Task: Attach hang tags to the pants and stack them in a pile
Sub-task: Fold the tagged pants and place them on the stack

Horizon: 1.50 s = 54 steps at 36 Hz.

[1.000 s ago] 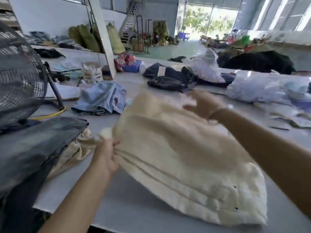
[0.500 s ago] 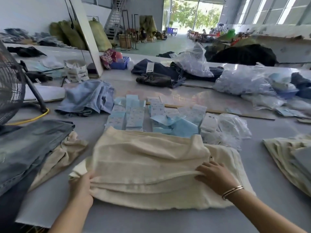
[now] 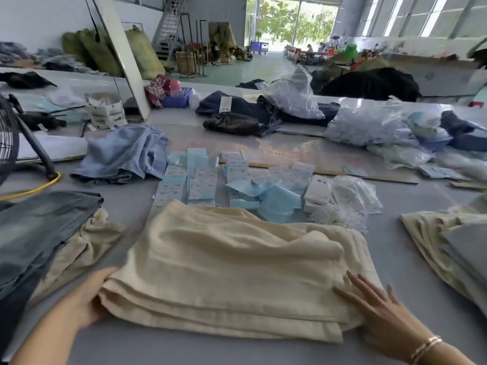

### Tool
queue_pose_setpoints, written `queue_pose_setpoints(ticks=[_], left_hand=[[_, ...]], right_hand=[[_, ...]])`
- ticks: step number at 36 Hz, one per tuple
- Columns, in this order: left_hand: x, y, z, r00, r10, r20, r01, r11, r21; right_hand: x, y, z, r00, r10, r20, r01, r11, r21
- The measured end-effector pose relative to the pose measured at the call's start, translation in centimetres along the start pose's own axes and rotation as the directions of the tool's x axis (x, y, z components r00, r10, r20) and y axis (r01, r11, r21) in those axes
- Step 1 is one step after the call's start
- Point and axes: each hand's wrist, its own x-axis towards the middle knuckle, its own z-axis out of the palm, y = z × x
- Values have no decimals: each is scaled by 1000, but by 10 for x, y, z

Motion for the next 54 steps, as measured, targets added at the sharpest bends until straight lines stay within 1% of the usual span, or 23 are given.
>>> queue_pose_setpoints(ticks=[4,10,14,16,17,19,21,23,24,26,28,30,33,35,37,39,41,42,44,47,50,52,54], left_hand=[[0,9,2,989,148,22,-150,985,85],[-19,26,10,937,250,244,-183,946,-268],[-39,45,16,826,415,381,-244,873,-422],[-57,57,18,713,620,327,-477,771,-423],[-61,60,17,646,676,355,-455,714,-532],[-56,64,13,756,626,190,-479,728,-490],[-51,72,18,859,454,237,-266,790,-551],[-56,74,30,860,465,213,-321,815,-482],[-60,75,41,848,466,250,-316,825,-468],[-73,74,60,834,446,325,-283,851,-443],[-70,72,74,851,414,324,-244,857,-454],[-68,71,88,887,381,263,-216,843,-493],[-67,78,101,891,385,240,-204,813,-545],[-70,80,110,846,451,285,-306,848,-433],[-70,82,116,801,530,278,-523,846,-105],[-61,82,118,695,675,248,-709,589,387],[-51,84,116,580,789,204,-621,266,737],[-49,85,115,543,822,172,-536,182,824],[-47,93,116,503,851,150,-437,101,894],[-51,108,121,434,887,158,-492,86,866],[-67,127,127,539,806,245,-681,246,689],[-79,136,133,531,799,281,-723,254,642],[-91,144,143,447,846,292,-755,181,630]], right_hand=[[19,5,-8,995,-17,-101,17,1000,-3],[48,-3,-19,918,-243,-312,212,968,-131],[46,2,-57,920,-55,-387,154,961,230],[42,16,-85,905,-29,-424,195,915,352],[38,22,-102,910,-54,-412,222,901,372],[30,27,-123,952,-158,-263,242,914,325],[24,22,-123,979,-201,19,201,979,29],[17,8,-102,942,-72,327,137,974,-182],[12,-2,-88,943,-90,321,168,960,-223],[2,-22,-58,966,-249,-68,213,917,-338],[-8,-48,-37,895,-286,-342,214,949,-233],[-15,-78,-17,854,-254,-454,262,964,-47],[-22,-99,-7,795,-298,-529,365,931,25],[-26,-96,-8,852,-307,-423,316,947,-50],[-27,-92,-2,899,-261,-351,244,965,-92],[-30,-89,1,962,-168,-214,195,974,112],[-27,-77,-1,983,-184,-13,185,980,73],[-21,-68,-4,979,-181,96,176,983,55],[-7,-50,-5,979,-181,92,166,974,152],[11,-43,-13,982,-186,30,171,948,266],[17,-44,-43,993,-111,50,79,902,424],[10,-52,-65,989,-13,-148,99,799,594],[-3,-70,-81,913,129,-388,233,615,753]])
